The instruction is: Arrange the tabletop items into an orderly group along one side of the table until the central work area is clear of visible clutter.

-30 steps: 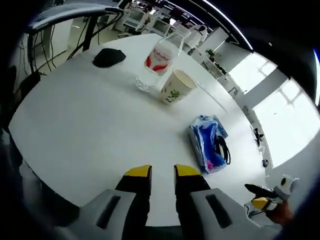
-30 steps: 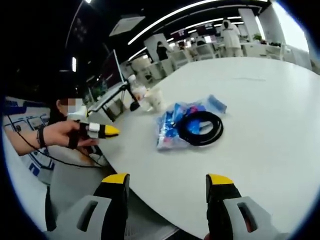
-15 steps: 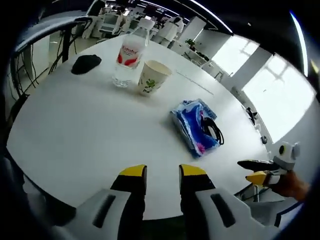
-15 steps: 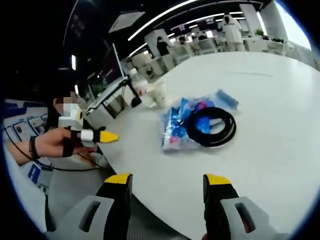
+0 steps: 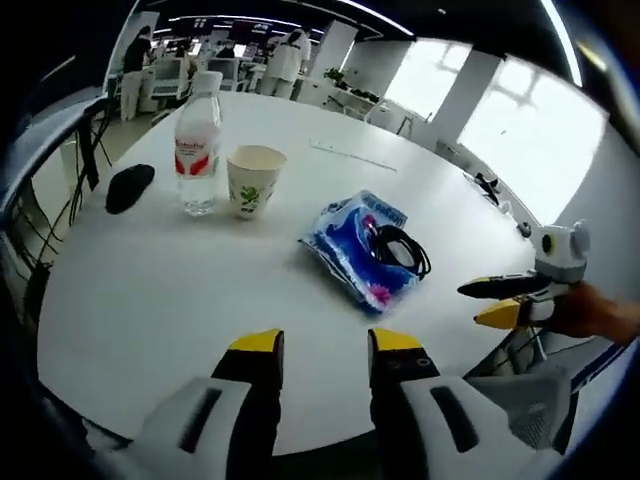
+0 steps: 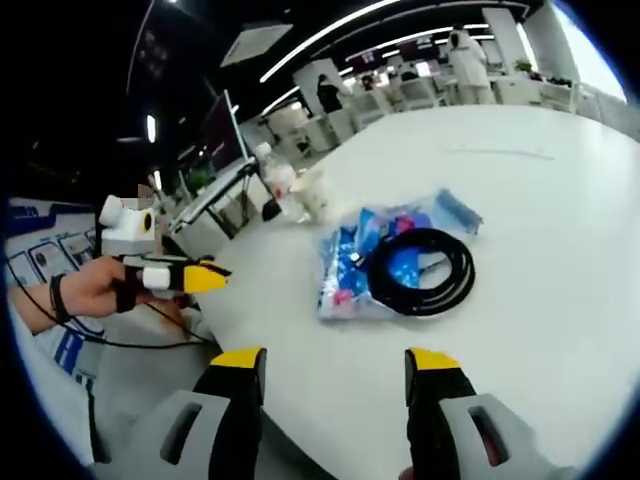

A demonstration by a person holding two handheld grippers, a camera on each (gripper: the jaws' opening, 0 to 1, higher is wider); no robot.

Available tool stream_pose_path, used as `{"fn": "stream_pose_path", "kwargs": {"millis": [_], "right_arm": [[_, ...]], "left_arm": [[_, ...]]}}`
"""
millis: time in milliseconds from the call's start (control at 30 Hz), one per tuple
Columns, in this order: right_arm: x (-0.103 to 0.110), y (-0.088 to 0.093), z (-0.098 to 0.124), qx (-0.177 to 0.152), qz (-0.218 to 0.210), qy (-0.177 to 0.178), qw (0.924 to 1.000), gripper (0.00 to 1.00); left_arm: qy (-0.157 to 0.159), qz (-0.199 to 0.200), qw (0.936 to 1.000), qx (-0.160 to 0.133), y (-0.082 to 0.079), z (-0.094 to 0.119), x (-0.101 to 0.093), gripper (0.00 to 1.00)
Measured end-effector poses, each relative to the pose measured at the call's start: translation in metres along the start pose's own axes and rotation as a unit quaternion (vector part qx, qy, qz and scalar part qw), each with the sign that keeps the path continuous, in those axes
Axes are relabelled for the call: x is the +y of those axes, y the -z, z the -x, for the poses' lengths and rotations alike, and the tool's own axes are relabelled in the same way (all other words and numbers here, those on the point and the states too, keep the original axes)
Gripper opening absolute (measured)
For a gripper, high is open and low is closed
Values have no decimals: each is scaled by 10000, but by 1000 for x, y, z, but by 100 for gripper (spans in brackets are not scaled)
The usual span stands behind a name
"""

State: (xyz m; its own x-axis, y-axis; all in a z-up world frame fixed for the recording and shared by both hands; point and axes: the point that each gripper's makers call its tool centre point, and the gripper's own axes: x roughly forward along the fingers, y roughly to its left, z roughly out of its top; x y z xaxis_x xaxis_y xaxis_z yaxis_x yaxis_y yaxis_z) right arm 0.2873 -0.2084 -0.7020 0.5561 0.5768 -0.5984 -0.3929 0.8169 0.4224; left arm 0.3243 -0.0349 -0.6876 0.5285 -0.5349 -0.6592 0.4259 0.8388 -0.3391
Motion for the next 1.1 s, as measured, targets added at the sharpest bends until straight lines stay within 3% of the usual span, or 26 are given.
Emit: {"fn": "stream_pose_path", "kwargs": {"millis": [233,400,467,667,767,1000,1100], "right_arm": [[-20,-8,1,131,233,129,9996,57],[-35,-18,1,190,362,211,9989,55],[-44,-15,-1,436,443,267,9977,52],[-56,-28,-9,407,509,269,9975,52],[-59,-34,-13,391,518,282,9975,52],[-71,-51,-27,306,329,368,9983,44],[-90,-58,-36,94,-197,699,9973,36]], "left_arm": [[-48,-428,9990,118,-5,4,-3,37],[-45,-449,9990,23,-7,7,-10,41],[-35,-467,9989,15,-7,9,-13,42],[-25,-441,9990,-106,-11,11,-22,44],[19,-384,9989,-253,-22,14,-28,46],[-30,-589,9975,-397,-43,22,-33,48],[-55,-623,9971,-435,-46,24,-35,47]]}}
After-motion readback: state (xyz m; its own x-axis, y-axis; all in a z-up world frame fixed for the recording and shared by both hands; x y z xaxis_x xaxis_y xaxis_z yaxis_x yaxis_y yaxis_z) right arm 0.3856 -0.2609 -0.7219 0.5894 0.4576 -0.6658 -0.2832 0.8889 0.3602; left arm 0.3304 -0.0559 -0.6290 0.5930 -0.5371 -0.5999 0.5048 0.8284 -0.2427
